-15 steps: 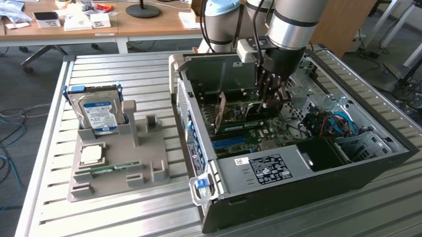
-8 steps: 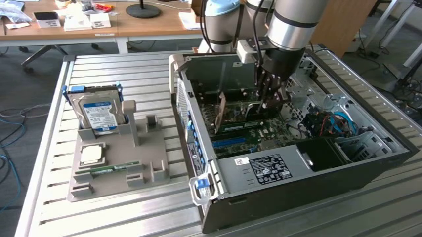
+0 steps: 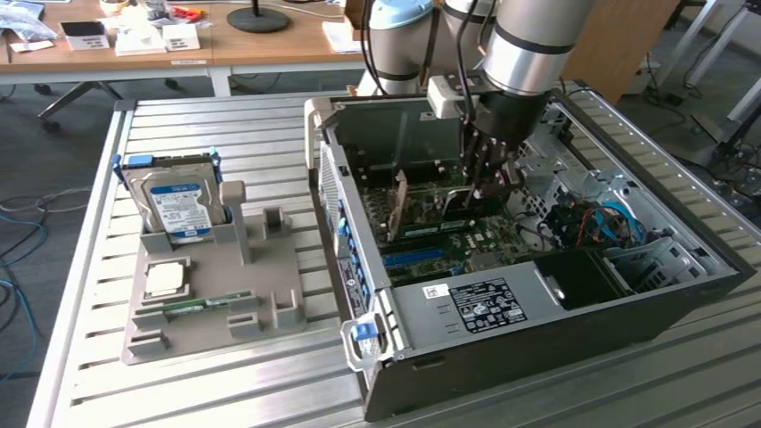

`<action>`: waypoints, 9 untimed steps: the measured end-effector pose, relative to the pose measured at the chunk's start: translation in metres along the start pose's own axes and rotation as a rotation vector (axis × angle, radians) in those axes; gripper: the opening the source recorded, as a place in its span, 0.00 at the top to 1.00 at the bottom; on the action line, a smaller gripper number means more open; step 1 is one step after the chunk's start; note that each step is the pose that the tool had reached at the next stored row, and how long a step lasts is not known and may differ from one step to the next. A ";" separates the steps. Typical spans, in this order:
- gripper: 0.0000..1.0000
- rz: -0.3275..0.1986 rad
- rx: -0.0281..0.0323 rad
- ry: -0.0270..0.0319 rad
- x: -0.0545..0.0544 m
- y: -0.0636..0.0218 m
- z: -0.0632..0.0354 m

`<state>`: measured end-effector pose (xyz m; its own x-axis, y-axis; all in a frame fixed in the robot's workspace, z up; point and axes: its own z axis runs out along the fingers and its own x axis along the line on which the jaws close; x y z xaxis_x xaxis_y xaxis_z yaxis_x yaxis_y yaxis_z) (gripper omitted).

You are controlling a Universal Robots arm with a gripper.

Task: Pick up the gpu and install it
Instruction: 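Insert the gpu into the slot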

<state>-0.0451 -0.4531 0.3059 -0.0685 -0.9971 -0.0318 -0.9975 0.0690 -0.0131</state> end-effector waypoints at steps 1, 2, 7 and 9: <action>0.73 0.000 0.0000 0.0000 0.001 -0.0001 0.0000; 0.73 0.000 0.0000 0.0000 0.002 -0.0002 0.0000; 0.73 0.000 0.0000 0.0000 0.006 0.0001 -0.0001; 0.73 0.000 0.0001 -0.0002 0.007 0.0017 0.0003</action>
<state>-0.0472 -0.4595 0.3053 -0.0686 -0.9971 -0.0320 -0.9975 0.0690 -0.0132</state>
